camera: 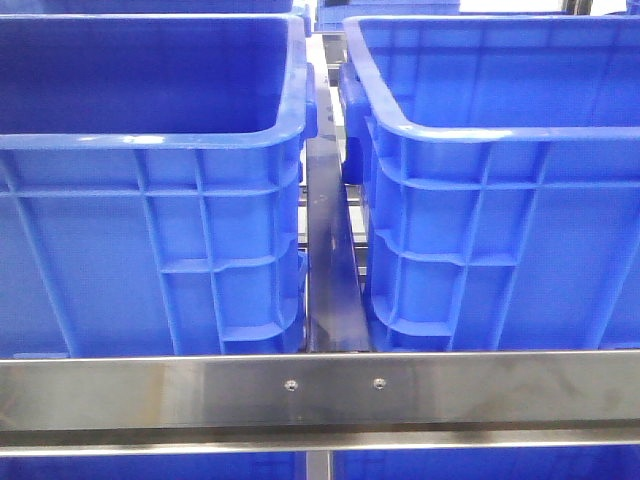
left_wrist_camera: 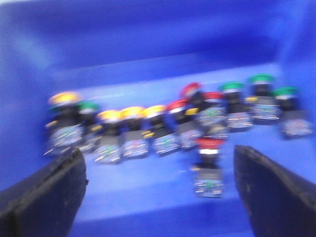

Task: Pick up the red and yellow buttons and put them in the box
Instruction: 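Close the right gripper on the yellow cap and open the left gripper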

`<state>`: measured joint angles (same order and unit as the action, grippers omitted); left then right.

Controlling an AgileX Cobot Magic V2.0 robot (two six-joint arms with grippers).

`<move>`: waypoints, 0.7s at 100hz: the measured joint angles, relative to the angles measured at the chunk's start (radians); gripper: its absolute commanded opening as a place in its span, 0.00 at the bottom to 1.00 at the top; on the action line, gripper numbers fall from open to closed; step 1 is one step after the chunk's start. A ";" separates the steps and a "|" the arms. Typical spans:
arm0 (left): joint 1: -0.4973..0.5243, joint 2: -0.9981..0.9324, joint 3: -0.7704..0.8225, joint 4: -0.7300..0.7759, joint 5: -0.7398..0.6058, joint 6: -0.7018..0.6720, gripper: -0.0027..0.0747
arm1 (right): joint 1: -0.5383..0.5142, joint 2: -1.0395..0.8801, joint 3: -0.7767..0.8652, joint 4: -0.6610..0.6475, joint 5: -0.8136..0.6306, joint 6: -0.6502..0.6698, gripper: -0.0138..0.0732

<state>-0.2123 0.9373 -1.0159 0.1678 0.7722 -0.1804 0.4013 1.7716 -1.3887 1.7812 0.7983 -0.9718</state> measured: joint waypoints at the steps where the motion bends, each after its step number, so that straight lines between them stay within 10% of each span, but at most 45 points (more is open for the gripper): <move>1: 0.003 -0.003 0.006 0.000 -0.002 0.000 0.73 | -0.005 0.000 0.000 -0.002 0.000 0.000 0.19; 47: 0.033 -0.400 0.245 0.000 -0.037 -0.008 0.66 | -0.177 0.000 0.000 -0.018 0.116 0.002 0.19; 70: 0.033 -0.570 0.324 -0.002 -0.035 -0.009 0.24 | -0.273 0.000 0.000 -0.048 0.176 0.004 0.19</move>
<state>-0.1790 0.3668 -0.6918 0.1660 0.7369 -0.1892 0.1282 1.7716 -1.3887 1.7332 0.9742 -0.9674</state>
